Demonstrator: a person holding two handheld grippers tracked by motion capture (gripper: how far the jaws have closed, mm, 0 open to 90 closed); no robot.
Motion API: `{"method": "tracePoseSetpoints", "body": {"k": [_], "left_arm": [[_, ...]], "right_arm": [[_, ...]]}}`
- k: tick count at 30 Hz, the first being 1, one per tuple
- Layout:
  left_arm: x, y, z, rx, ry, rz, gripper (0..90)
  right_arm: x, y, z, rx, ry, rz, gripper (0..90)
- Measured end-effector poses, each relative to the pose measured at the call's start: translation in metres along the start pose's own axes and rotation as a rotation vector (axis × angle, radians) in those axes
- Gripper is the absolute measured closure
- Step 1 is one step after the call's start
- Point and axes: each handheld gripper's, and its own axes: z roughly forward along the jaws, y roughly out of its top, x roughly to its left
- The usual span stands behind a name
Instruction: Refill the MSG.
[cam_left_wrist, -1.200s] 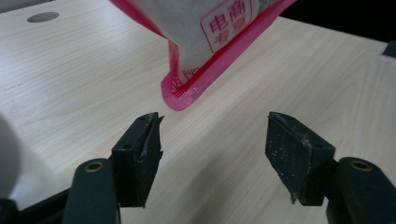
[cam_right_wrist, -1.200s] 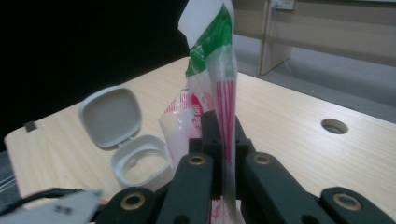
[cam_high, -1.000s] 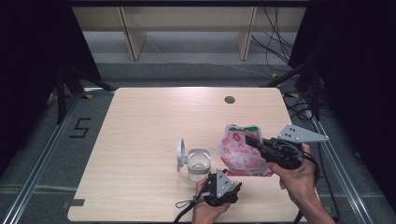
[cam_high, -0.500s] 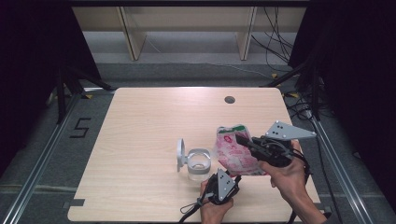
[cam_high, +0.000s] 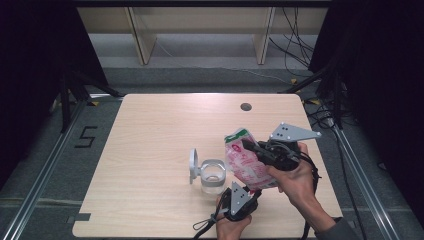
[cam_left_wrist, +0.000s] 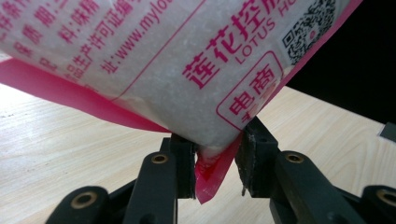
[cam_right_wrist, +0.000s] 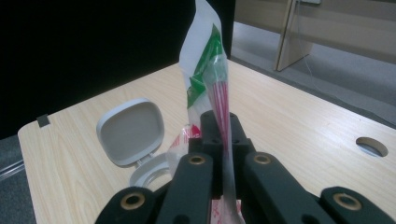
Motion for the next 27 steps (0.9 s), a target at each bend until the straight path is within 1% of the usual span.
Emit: {"method": "tracePoseSetpoints", "body": {"k": [1,2,3,5,6,7,8,9,10,11,12,14,16,17,18,19,21,22,23,24,25,26,27], "left_arm": [[0.000,0.001,0.000,0.000,-0.001,-0.004,69.6],[0.001,0.001,0.000,-0.002,0.001,-0.010,69.7],[0.001,0.001,0.000,-0.010,-0.003,-0.017,69.6],[0.003,0.003,0.000,-0.014,-0.009,-0.030,69.7],[0.004,0.003,0.001,-0.014,-0.008,-0.031,69.6],[0.005,0.003,0.002,-0.029,-0.020,-0.042,69.6],[0.005,0.003,0.003,-0.034,-0.023,-0.046,69.6],[0.006,0.003,0.005,-0.035,-0.022,-0.048,69.7],[0.006,0.003,0.005,-0.039,-0.033,-0.054,69.6],[0.006,0.003,0.005,-0.034,-0.024,-0.054,69.7],[0.007,0.003,0.005,-0.039,-0.026,-0.052,69.7],[0.008,0.004,0.004,-0.036,-0.023,-0.048,69.8],[0.009,0.004,0.004,-0.037,-0.025,-0.047,69.8],[0.009,0.004,0.005,-0.041,-0.026,-0.049,69.9],[0.009,0.004,0.005,-0.044,-0.028,-0.052,69.9],[0.009,0.004,0.005,-0.049,-0.031,-0.058,69.9],[0.009,0.005,0.005,-0.055,-0.039,-0.061,70.0],[0.009,0.005,0.005,-0.056,-0.048,-0.060,70.1],[0.008,0.006,0.005,-0.056,-0.047,-0.059,70.1],[0.008,0.006,0.004,-0.054,-0.041,-0.058,70.2],[0.008,0.006,0.005,-0.058,-0.044,-0.059,70.3],[0.008,0.006,0.005,-0.063,-0.049,-0.056,70.3],[0.009,0.006,0.005,-0.063,-0.050,-0.054,70.3]], "right_arm": [[0.001,0.001,-0.001,0.017,-0.001,0.005,90.0],[0.002,0.002,0.001,0.017,0.001,0.001,90.0],[0.000,0.004,0.003,-0.002,-0.002,-0.048,90.0],[0.003,0.006,0.004,0.020,0.000,-0.005,90.0],[0.002,0.007,0.006,0.010,-0.009,-0.031,90.0],[0.005,0.008,0.008,0.011,-0.007,-0.010,90.0],[0.004,0.009,0.010,0.001,-0.013,-0.031,90.0],[0.004,0.010,0.011,0.011,-0.006,-0.053,90.0],[0.005,0.010,0.012,0.027,-0.003,-0.035,90.0],[0.008,0.010,0.015,0.021,-0.011,-0.021,90.0],[0.007,0.010,0.016,0.012,-0.009,-0.033,90.0],[0.007,0.010,0.017,0.019,0.001,-0.025,90.0],[0.006,0.010,0.019,0.003,-0.002,-0.033,90.0],[0.008,0.010,0.019,0.013,0.002,-0.012,90.0],[0.008,0.010,0.021,-0.007,-0.007,-0.027,90.0],[0.008,0.010,0.022,-0.009,-0.009,-0.022,90.0],[0.009,0.011,0.022,0.007,0.011,-0.018,90.0],[0.009,0.011,0.023,0.006,0.010,-0.025,90.0],[0.011,0.011,0.023,0.009,0.004,-0.006,90.0],[0.010,0.012,0.024,-0.001,-0.002,-0.027,90.0],[0.009,0.012,0.026,-0.002,0.002,-0.040,90.0],[0.009,0.012,0.027,-0.001,0.006,-0.034,90.0],[0.010,0.013,0.029,-0.003,-0.001,-0.034,90.0]]}}
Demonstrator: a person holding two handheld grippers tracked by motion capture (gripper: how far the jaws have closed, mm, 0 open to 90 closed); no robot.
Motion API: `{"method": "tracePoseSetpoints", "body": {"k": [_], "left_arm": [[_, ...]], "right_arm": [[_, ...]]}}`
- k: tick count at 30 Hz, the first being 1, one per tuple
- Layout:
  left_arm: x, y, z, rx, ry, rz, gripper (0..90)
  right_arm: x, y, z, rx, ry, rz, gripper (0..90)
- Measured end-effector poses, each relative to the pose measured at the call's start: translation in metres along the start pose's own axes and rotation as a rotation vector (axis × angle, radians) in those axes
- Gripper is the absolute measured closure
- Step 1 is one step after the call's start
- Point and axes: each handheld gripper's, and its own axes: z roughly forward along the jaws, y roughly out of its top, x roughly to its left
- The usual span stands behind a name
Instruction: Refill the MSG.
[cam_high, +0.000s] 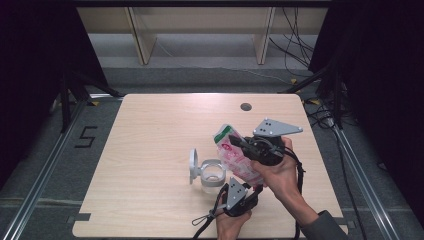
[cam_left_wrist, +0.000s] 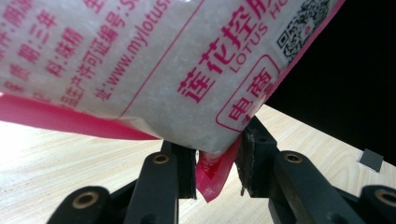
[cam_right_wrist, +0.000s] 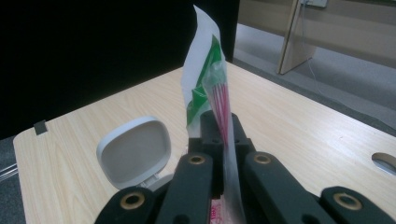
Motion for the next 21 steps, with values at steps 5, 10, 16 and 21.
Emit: {"method": "tracePoseSetpoints", "body": {"k": [5,10,16,21], "left_arm": [[0.001,0.001,-0.002,-0.001,-0.003,0.001,70.6],[0.001,0.002,-0.003,-0.008,-0.008,-0.007,70.8],[0.002,0.001,-0.003,-0.018,-0.017,-0.015,71.1],[0.002,0.001,-0.003,-0.021,-0.021,-0.022,71.4]], "right_arm": [[0.004,0.002,0.004,0.019,0.010,0.004,90.0],[0.007,0.004,0.008,0.024,0.025,-0.005,90.0],[0.010,0.005,0.013,0.034,0.030,-0.026,90.0],[0.014,0.005,0.017,0.051,0.043,-0.011,90.0]]}}
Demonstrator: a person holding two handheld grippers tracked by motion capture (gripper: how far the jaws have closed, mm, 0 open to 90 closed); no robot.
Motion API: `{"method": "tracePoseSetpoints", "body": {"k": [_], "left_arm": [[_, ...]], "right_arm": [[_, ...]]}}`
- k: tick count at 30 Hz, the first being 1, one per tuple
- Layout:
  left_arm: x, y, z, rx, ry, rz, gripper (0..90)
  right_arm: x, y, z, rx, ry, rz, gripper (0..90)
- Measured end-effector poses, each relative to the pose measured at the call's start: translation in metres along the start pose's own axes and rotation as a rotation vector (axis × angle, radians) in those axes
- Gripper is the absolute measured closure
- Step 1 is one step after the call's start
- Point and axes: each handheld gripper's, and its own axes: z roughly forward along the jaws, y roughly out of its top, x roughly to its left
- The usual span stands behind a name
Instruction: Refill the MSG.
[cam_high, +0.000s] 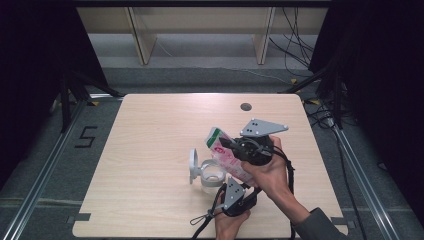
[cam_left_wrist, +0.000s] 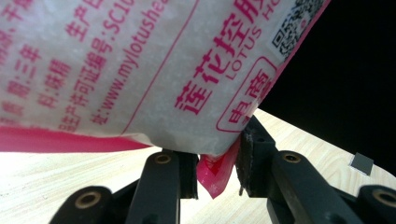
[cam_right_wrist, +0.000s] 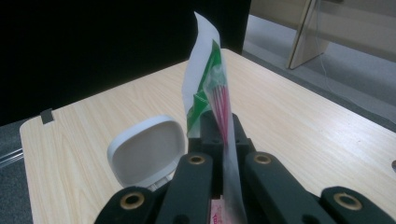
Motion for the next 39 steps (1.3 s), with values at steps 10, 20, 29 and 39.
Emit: {"method": "tracePoseSetpoints", "body": {"k": [10,20,29,39], "left_arm": [[0.002,-0.001,0.000,-0.012,-0.011,-0.013,71.5],[0.002,-0.001,-0.002,-0.001,-0.010,-0.011,71.6],[0.001,-0.001,-0.001,-0.016,-0.023,-0.015,71.8],[0.000,-0.002,-0.002,-0.018,-0.031,-0.019,71.8]], "right_arm": [[0.002,0.002,0.005,0.017,-0.004,-0.038,90.0],[0.006,0.002,0.009,0.024,-0.003,-0.031,90.0],[0.007,0.001,0.014,0.037,0.016,-0.026,90.0],[0.008,0.001,0.016,0.045,0.026,-0.044,90.0]]}}
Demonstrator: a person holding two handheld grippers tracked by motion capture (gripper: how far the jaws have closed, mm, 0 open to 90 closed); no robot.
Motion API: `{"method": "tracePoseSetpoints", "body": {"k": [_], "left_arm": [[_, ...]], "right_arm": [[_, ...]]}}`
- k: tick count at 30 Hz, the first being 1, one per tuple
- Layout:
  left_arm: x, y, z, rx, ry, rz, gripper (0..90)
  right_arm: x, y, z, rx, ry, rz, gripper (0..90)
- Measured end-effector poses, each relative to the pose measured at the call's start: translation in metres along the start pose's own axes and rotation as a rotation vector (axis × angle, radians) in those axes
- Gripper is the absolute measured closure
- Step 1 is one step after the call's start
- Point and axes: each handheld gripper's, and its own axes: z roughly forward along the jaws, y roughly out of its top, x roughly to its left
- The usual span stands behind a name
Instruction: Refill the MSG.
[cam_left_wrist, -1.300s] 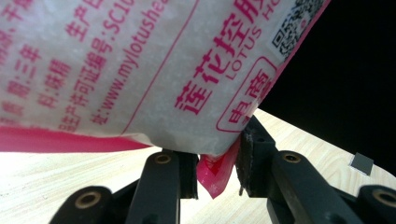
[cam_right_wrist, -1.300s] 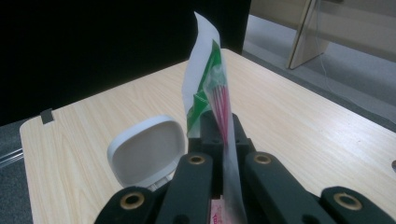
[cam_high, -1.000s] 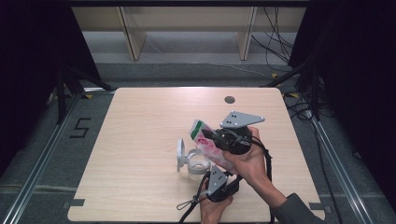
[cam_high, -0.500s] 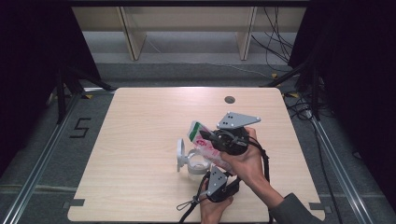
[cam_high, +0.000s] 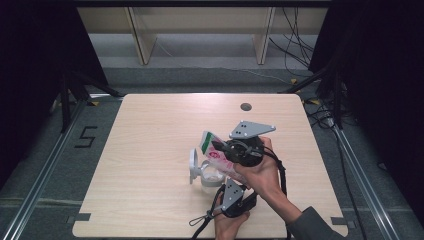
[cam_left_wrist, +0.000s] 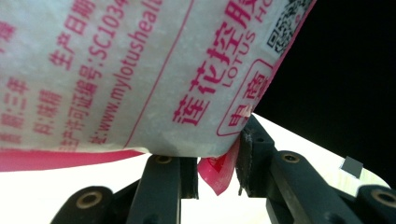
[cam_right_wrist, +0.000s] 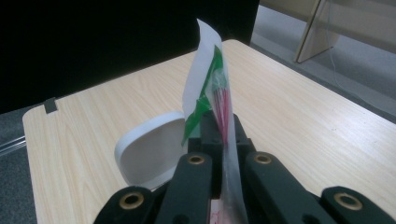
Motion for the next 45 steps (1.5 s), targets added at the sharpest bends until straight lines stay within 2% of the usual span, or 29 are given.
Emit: {"method": "tracePoseSetpoints", "body": {"k": [3,6,8,9,10,13,22,25,27,29,30,31,32,33,36,39,41,45], "left_arm": [[-0.0005,-0.0003,0.0001,0.001,0.006,0.000,71.9],[-0.0001,-0.0002,0.0003,0.002,0.001,0.001,71.9],[-0.0009,-0.0005,-0.0003,0.015,0.009,0.005,71.9],[-0.0008,-0.0009,0.0003,0.009,0.003,0.005,71.9],[-0.0007,-0.0008,0.0003,0.008,-0.001,0.005,71.9],[-0.0004,-0.0002,-0.0001,0.008,0.000,0.012,71.9],[-0.0005,-0.0003,0.0002,0.002,-0.003,0.006,72.0],[-0.0002,-0.0005,0.0001,0.002,-0.004,0.002,72.0],[-0.0005,0.0002,0.0000,-0.004,-0.009,0.006,72.1],[-0.0009,0.0007,-0.0002,-0.002,-0.012,0.005,72.1],[-0.0009,0.0004,0.0003,-0.004,-0.014,0.004,72.1],[-0.0009,0.0000,0.0004,-0.001,-0.015,0.007,72.1],[-0.0007,0.0001,0.0000,0.000,-0.015,0.008,72.1],[-0.0012,0.0005,-0.0004,-0.002,-0.016,0.005,72.2],[-0.0019,0.0012,-0.0007,-0.002,-0.013,0.008,72.2],[-0.0020,0.0005,-0.0007,0.006,-0.006,0.014,72.2],[-0.0019,0.0010,-0.0010,0.002,-0.003,0.018,72.3],[-0.0019,0.0009,-0.0012,0.002,-0.004,0.019,72.3]], "right_arm": [[0.0009,-0.0004,-0.0004,0.013,-0.007,0.006,90.0],[0.0013,-0.0007,-0.0010,0.004,-0.004,0.004,90.0],[0.0027,-0.0018,0.0003,-0.009,-0.023,0.000,90.0],[0.0010,-0.0017,0.0006,0.003,-0.016,-0.017,90.0],[0.0020,-0.0019,0.0003,0.012,-0.015,0.000,90.0],[0.0011,-0.0017,0.0009,0.002,0.005,0.000,90.0],[0.0038,-0.0013,0.0027,0.013,-0.008,0.002,90.0],[0.0038,-0.0010,0.0040,0.022,-0.004,-0.011,90.0],[0.0044,-0.0012,0.0041,0.009,-0.018,0.017,90.0],[0.0019,-0.0006,0.0039,0.003,-0.006,-0.011,90.0],[0.0018,-0.0010,0.0056,-0.009,-0.016,-0.023,90.0],[0.0032,-0.0011,0.0047,0.013,-0.017,-0.004,90.0],[0.0034,-0.0011,0.0060,0.019,-0.011,-0.014,90.0],[0.0030,-0.0008,0.0058,0.019,-0.010,-0.020,90.0],[0.0051,-0.0008,0.0051,0.009,-0.007,0.013,90.0],[0.0031,-0.0009,0.0064,0.020,-0.008,-0.019,90.0],[0.0036,-0.0006,0.0066,0.015,0.001,0.001,90.0],[0.0043,-0.0005,0.0063,0.022,0.001,-0.010,90.0]]}}
